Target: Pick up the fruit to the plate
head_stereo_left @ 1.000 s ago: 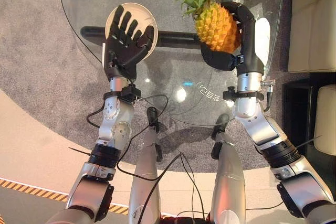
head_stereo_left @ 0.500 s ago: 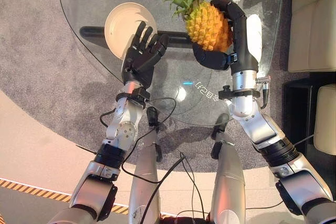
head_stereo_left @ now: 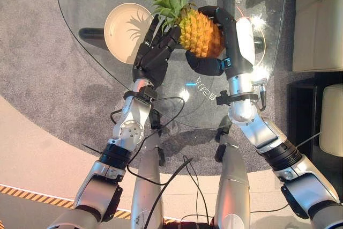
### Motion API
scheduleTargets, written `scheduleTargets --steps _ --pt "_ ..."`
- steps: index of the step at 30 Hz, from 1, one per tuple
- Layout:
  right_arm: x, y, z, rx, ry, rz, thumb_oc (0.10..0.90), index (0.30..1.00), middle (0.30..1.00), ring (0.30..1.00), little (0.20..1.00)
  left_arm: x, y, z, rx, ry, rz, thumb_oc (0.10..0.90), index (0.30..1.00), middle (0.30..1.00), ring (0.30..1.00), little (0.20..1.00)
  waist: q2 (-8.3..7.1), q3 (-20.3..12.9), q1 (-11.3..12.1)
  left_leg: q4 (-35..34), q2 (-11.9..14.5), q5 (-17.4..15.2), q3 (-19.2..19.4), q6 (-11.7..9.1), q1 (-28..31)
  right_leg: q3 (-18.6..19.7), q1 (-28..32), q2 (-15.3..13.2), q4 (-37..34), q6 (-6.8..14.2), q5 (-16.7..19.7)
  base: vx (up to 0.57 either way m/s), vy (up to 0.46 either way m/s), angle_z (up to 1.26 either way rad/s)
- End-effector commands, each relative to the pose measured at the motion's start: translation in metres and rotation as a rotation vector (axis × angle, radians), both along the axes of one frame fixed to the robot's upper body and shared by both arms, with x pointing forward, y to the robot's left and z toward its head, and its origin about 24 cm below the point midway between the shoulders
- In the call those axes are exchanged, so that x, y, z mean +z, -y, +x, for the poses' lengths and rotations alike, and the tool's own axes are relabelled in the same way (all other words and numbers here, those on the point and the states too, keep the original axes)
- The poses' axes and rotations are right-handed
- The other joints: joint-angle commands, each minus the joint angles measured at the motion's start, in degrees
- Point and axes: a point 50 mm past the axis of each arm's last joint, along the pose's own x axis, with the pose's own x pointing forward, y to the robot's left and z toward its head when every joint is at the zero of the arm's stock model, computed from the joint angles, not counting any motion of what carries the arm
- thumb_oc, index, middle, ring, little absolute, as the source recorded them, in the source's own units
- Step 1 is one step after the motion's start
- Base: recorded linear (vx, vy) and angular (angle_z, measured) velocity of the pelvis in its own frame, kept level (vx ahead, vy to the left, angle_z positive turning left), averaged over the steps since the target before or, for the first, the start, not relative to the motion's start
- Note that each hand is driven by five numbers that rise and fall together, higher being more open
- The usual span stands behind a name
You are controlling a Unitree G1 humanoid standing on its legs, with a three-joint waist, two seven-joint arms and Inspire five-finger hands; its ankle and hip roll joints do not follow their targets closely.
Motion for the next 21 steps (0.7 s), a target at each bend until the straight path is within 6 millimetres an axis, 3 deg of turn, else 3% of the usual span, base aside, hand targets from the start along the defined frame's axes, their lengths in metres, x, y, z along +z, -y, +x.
scheduleTargets --steps 1,11,21 --pt "0.079 -0.034 -0.043 0.244 0.383 0.028 0.100 0.300 0.300 0.300 0.200 0.063 0.022 -0.020 -0.121 0.294 -0.051 0.800 0.900 0.900 0.900 0.900 0.51 -1.1 0.3 4.2 2.6 -3.8 -0.9 -1.9 0.0 -0.7 3.3 -2.1 -7.8 2.8 5.8 0.00 0.000 0.00" --pt "0.073 -0.037 -0.041 0.259 0.338 -0.013 0.100 0.300 0.300 0.300 0.200 0.067 0.026 -0.025 -0.170 0.343 -0.041 0.800 0.900 0.900 0.900 0.900 0.57 -1.1 0.5 4.4 2.4 -3.7 -1.1 -1.9 -0.4 -0.9 3.1 -2.3 -8.0 2.8 6.0 0.00 0.000 0.00" --pt "0.071 -0.040 -0.040 0.280 0.318 -0.050 0.100 0.300 0.300 0.300 0.200 0.074 0.014 -0.028 -0.095 0.396 -0.117 0.800 0.900 0.900 0.900 0.900 0.44 -1.1 0.7 4.5 2.3 -3.9 -1.4 -1.9 -0.6 -0.9 3.0 -2.3 -7.9 2.7 5.9 0.00 0.000 0.00"
